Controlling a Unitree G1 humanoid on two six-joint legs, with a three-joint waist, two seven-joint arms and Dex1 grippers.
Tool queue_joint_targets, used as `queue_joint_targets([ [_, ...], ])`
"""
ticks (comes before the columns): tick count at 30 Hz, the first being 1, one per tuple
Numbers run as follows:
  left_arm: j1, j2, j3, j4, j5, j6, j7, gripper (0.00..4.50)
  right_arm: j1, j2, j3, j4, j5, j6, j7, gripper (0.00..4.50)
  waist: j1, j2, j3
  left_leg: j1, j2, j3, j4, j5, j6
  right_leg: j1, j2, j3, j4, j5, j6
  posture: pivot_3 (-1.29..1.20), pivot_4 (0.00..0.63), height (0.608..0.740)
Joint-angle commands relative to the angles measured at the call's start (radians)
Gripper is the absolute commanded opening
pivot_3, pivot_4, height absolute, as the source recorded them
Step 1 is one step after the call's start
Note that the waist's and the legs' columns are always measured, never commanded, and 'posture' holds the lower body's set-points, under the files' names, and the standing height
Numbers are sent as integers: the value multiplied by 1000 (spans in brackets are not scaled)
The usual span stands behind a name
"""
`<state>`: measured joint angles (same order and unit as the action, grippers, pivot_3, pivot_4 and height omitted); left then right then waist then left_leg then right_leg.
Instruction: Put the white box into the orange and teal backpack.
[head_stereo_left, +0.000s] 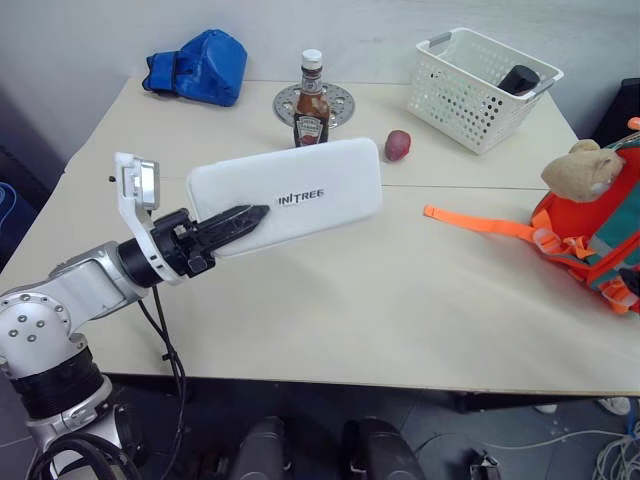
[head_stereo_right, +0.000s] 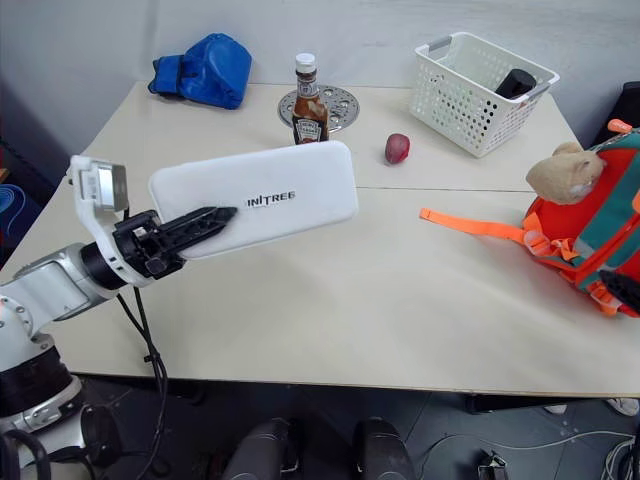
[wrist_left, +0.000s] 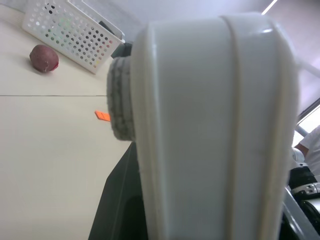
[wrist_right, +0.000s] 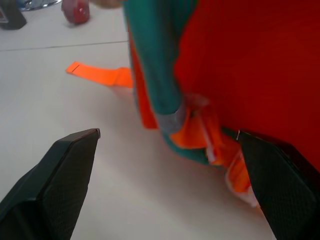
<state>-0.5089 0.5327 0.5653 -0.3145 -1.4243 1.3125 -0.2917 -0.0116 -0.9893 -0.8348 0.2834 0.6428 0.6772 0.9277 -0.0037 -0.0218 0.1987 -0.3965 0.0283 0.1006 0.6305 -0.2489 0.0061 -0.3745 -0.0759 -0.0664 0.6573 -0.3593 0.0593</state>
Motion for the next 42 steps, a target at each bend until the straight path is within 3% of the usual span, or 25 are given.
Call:
queue_joint_targets([
  [1,0,33,-10,-34,-67,-73,18,1322,-68,-50,27,79,-9,-38,40,4471,1,0,0,0,0,0,0,0,0,0,0,0,0,0,0,0,150,740],
  [6,26,63,-42,-45,-98,-132,29,1322,-264,-35,143,161,-15,-65,56,4471,-2,0,0,1,1,3,0,0,0,0,1,2,0,0,0,0,150,740],
  [12,22,104,-98,-45,-87,-184,15,1322,-549,61,250,322,-57,-138,-38,4471,-2,-1,0,1,1,4,1,0,-1,0,2,4,0,0,0,0,150,740],
  [16,20,142,-114,-34,-77,-211,2,1322,-553,109,288,270,-55,-147,-19,3560,0,-1,0,1,2,4,0,1,-1,-1,2,4,0,0,0,0,150,740],
  [27,70,219,-89,30,1,-283,-6,1322,-465,184,330,-72,101,19,58,4,-18,0,0,1,2,4,-1,1,-1,-1,1,4,0,0,0,0,150,740],
  [36,10,307,-115,162,151,-323,-133,1322,-458,126,465,-387,342,290,260,4,-26,1,2,1,3,4,-4,0,-2,-3,2,4,0,0,0,0,150,740],
  [42,-19,344,-129,191,229,-332,-226,1322,-484,87,545,-516,445,372,346,4,-24,0,2,-2,2,3,-3,-2,0,-4,0,2,-3,0,0,0,150,740],
])
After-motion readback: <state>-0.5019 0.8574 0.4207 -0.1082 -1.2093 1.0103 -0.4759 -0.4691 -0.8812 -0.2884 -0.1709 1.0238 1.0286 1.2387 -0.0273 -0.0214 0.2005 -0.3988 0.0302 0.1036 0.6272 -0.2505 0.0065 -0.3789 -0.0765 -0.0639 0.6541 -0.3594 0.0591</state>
